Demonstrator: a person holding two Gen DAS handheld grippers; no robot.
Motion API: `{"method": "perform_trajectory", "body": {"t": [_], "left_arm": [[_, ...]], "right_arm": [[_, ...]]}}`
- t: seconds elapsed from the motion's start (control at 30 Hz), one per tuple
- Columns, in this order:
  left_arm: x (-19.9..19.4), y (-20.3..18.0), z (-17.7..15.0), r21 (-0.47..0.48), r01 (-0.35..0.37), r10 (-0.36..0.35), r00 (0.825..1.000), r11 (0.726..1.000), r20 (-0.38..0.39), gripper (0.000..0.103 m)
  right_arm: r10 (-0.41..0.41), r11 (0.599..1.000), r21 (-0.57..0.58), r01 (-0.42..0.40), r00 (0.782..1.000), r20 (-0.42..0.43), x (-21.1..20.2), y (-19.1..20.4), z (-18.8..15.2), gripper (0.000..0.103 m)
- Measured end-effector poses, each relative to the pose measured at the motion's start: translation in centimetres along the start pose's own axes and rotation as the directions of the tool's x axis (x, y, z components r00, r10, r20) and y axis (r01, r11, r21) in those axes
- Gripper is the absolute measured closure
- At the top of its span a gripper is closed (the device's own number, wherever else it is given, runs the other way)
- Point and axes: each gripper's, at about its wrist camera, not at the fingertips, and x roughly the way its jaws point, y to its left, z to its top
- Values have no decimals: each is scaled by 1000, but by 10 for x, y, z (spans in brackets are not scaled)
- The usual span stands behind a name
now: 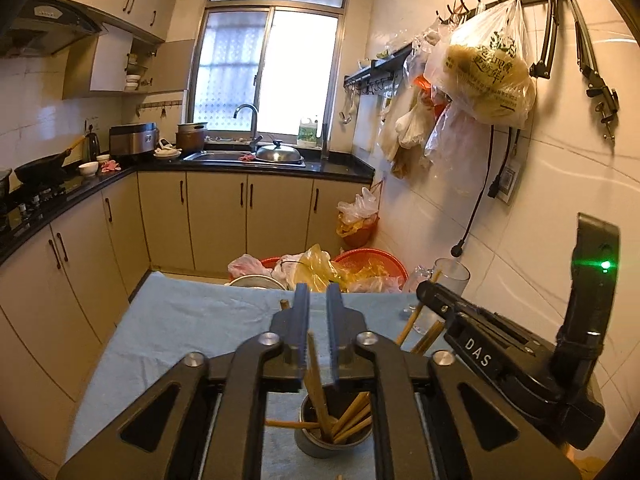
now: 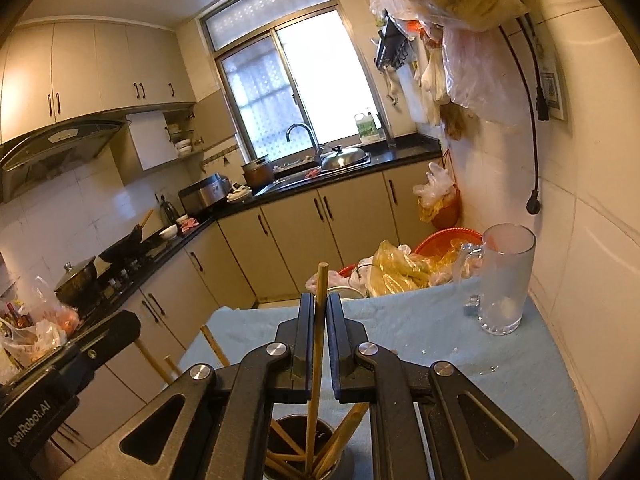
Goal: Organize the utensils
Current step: 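Insert both chopsticks into the black holder and open both tools, then move both open tools down to the last two chopsticks on the cloth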
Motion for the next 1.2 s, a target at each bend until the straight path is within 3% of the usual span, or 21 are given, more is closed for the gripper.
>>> {"method": "perform_trajectory", "body": {"t": [0.03, 0.07, 0.1, 0.27, 0.5, 0.63, 0.8, 1.0, 1.2], "left_arm": [[-5, 1, 0, -5, -2, 2, 1000, 1000, 6, 78], [-11, 2, 0, -12, -3, 4, 1000, 1000, 14, 68], [-18, 3, 0, -17, -3, 3, 1000, 1000, 24, 65], [-56, 4, -3, -11, -2, 3, 998, 1000, 63, 61], [-107, 16, -16, -45, -5, 10, 995, 999, 100, 42], [-126, 26, -36, -67, -11, 16, 997, 998, 79, 36], [-126, 41, -76, -89, -28, 26, 999, 996, -22, 35], [-109, 61, -137, -142, -68, 42, 983, 988, -181, 35], [-89, 78, -194, -191, -116, 47, 942, 975, -333, 35]], "right_arm": [[4, 1000, 10, -4, 1000, -10, 0, -1, 0, 87], [6, 1000, 15, -5, 1000, -12, -1, -1, 0, 76], [5, 1000, 21, -5, 1000, -11, -3, -2, 0, 69], [2, 1000, 19, -2, 1000, 0, -25, 1, 1, 68], [5, 1000, -7, -5, 1000, 17, -75, 8, -4, 52], [1, 999, -40, -2, 1000, -22, -99, 9, -20, 45], [-39, 996, -87, 27, 989, -142, -111, 1, -59, 40], [-79, 993, -109, 45, 941, -330, -109, -23, -131, 40], [-35, 988, -147, -47, 859, -511, -91, -20, -193, 41]]}}
